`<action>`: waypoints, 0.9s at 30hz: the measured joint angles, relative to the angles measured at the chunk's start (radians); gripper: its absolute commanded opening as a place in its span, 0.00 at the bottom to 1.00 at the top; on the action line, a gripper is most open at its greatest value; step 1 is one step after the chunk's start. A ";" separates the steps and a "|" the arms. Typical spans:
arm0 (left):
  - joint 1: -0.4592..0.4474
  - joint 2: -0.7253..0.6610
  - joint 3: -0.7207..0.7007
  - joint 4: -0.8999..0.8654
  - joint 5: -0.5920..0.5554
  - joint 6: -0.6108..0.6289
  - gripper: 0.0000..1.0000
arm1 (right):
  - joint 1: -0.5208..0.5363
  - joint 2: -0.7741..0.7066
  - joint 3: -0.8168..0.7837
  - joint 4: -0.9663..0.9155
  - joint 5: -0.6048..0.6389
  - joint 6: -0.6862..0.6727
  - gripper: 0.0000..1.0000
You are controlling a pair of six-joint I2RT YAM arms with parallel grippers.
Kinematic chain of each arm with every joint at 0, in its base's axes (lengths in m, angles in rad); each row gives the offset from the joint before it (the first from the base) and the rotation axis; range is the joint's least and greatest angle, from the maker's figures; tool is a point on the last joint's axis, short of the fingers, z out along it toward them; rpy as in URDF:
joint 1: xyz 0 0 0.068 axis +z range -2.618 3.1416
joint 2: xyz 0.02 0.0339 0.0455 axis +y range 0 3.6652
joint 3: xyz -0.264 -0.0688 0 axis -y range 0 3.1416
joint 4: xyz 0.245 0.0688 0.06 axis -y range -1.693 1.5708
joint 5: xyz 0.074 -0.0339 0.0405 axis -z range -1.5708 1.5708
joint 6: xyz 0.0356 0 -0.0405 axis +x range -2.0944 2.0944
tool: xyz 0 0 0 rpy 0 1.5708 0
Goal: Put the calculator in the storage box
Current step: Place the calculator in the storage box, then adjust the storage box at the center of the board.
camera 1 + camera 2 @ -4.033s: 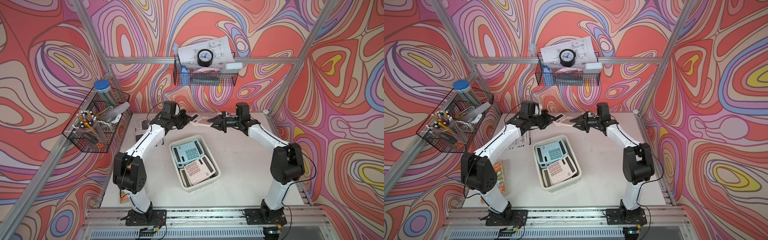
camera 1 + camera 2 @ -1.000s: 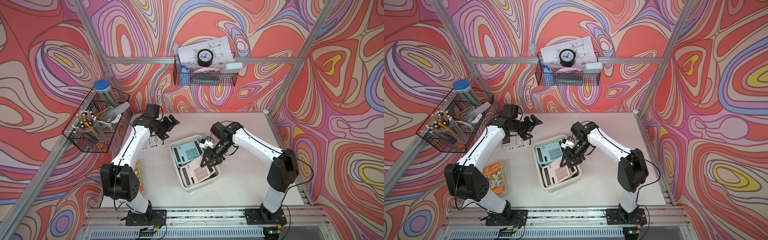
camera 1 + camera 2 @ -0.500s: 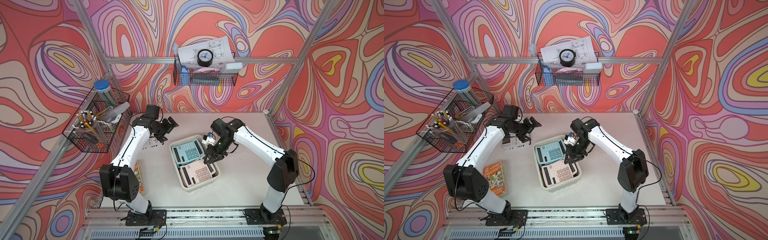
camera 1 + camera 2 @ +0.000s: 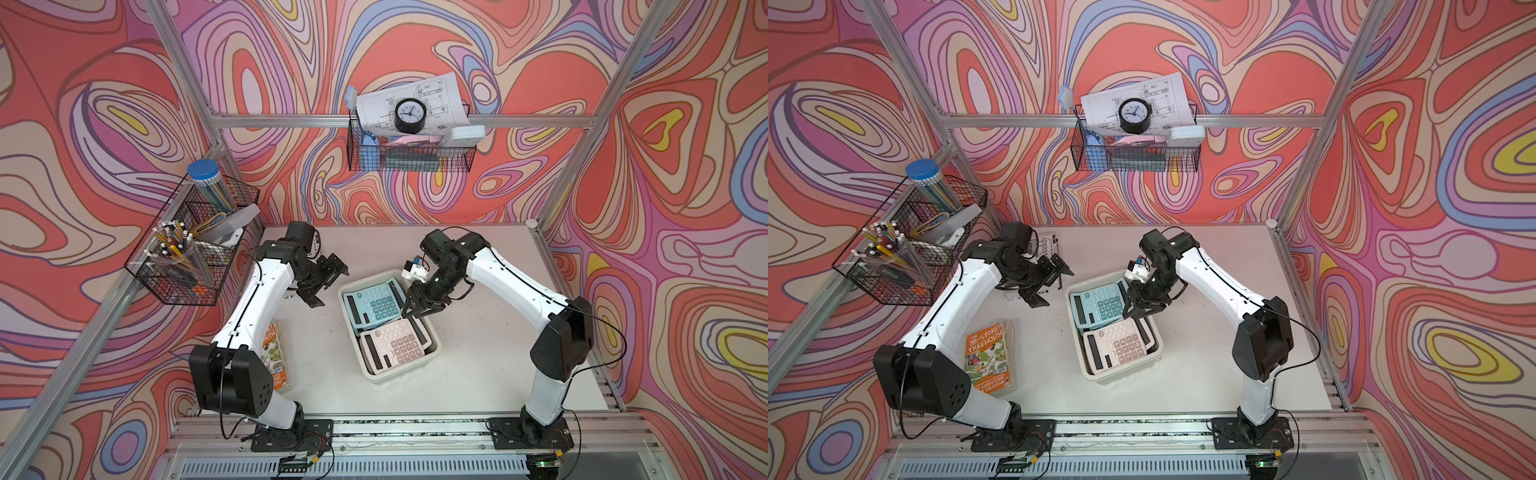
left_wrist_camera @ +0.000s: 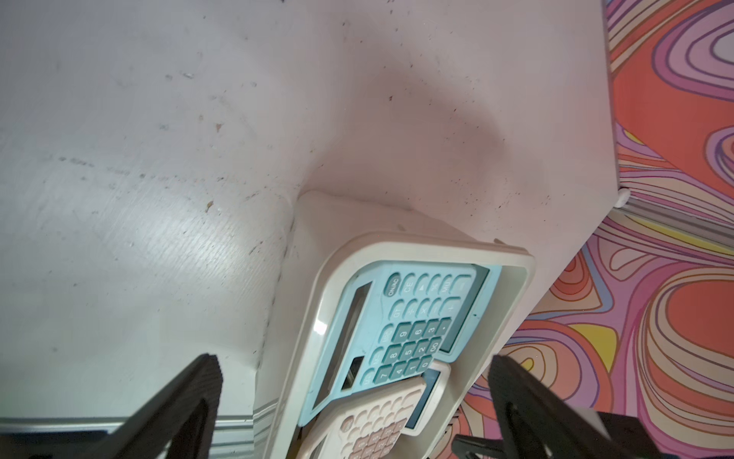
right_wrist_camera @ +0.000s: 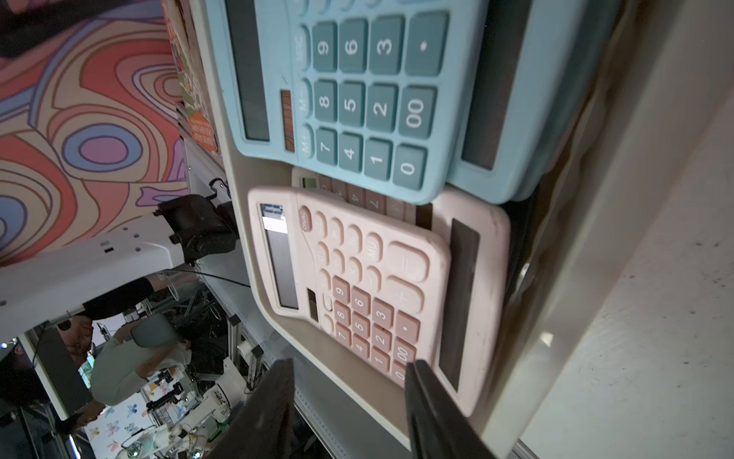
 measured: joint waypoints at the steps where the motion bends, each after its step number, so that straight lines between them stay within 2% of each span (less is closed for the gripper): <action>1: 0.001 -0.002 -0.011 -0.016 0.004 0.000 0.99 | -0.012 0.003 0.010 0.009 0.006 0.010 0.54; 10: -0.008 -0.022 -0.179 0.029 0.154 -0.024 0.99 | -0.174 0.034 0.006 0.108 0.024 0.106 0.56; 15: -0.065 0.000 -0.171 0.131 0.222 -0.056 0.99 | -0.190 0.053 -0.003 0.149 -0.001 0.134 0.57; 27: -0.175 0.129 -0.068 0.233 0.264 -0.092 0.99 | -0.248 0.046 -0.104 0.203 -0.027 0.183 0.58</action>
